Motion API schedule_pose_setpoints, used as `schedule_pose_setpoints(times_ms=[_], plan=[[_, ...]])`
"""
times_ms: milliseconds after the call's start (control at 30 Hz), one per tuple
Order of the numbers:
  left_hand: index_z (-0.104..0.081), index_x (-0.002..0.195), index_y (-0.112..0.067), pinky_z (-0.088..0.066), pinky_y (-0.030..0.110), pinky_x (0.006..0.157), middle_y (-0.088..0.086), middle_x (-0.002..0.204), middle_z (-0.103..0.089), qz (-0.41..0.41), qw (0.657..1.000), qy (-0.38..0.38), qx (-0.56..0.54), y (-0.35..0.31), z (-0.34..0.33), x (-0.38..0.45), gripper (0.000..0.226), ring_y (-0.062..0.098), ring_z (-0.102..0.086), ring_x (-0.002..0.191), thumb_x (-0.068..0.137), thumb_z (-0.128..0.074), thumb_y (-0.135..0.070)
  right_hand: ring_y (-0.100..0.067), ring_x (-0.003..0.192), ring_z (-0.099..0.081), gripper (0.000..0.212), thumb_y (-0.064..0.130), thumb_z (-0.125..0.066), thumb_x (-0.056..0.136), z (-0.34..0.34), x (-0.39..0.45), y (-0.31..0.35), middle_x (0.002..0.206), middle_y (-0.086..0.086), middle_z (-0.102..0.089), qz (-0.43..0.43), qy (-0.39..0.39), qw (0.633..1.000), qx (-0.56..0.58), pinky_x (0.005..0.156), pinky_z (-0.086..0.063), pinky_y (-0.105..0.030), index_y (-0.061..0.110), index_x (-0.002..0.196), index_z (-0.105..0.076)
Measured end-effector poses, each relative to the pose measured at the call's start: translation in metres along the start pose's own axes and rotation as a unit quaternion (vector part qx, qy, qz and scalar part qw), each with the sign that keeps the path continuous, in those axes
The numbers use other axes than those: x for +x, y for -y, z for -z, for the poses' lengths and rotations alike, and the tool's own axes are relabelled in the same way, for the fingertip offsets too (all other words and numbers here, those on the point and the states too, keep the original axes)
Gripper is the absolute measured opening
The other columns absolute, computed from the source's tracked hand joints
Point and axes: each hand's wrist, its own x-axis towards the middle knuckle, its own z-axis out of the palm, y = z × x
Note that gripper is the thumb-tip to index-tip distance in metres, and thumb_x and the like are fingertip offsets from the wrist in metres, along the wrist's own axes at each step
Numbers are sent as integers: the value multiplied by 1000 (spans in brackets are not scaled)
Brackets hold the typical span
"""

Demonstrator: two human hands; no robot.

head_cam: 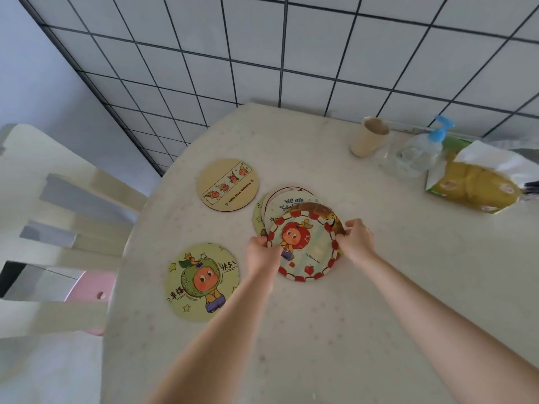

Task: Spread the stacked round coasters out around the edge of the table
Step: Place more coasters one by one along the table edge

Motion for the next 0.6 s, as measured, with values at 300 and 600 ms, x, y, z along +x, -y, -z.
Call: schedule_pose_setpoints(times_ms=[300,600], plan=[[-50,90,-16,-41,23,53,2,85,-60,55,990,-38,-124,3,-20,-14,22,12,-53,68,79,-58,1,-25,98,-54,53,26,-72,80,14,6,2,122,-12,-57,-30,58,997,36,71,-41,-29,10,125,-49],[-60,109,-11,-49,25,59,8,100,-69,13,988,-64,-138,2,-25,-30,32,18,-63,80,78,-62,-4,-16,81,-48,39,18,-70,81,17,-5,1,105,-3,-51,41,44,996,68,51,-31,-21,14,110,-44]])
